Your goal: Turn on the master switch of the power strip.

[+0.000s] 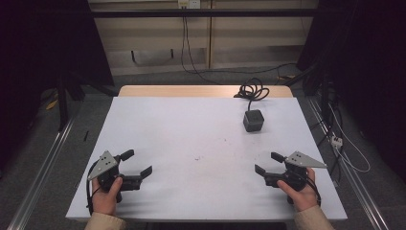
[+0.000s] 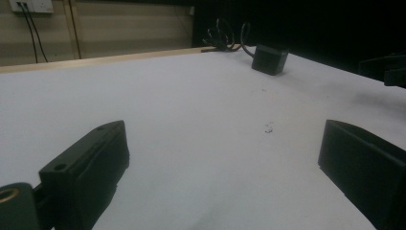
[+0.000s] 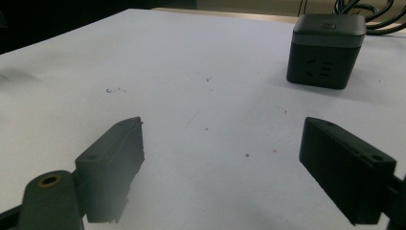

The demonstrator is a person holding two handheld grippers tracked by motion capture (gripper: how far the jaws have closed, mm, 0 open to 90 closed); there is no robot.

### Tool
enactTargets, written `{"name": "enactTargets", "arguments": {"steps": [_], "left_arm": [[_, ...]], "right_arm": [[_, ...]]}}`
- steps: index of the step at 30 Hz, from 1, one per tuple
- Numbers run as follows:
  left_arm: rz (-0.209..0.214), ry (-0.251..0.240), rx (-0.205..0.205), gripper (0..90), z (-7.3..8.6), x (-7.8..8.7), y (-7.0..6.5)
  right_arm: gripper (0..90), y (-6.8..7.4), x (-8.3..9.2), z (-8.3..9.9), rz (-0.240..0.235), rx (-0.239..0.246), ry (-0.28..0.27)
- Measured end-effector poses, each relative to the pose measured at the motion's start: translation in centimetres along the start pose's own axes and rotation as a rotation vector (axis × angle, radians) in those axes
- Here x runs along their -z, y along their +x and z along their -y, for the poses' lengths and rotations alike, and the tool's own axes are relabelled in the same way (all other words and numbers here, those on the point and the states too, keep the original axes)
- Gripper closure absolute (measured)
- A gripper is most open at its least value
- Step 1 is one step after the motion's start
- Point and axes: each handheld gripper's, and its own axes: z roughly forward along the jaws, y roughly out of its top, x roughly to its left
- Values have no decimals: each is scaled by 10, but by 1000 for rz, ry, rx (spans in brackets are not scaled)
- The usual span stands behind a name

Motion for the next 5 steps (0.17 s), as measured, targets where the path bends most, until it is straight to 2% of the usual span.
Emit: {"name": "enactTargets", "arguments": {"steps": [5], "left_arm": [[-1,5,-1,29,0,-1,0]], "right_arm": [[146,1,1,2,7,16,4]]}}
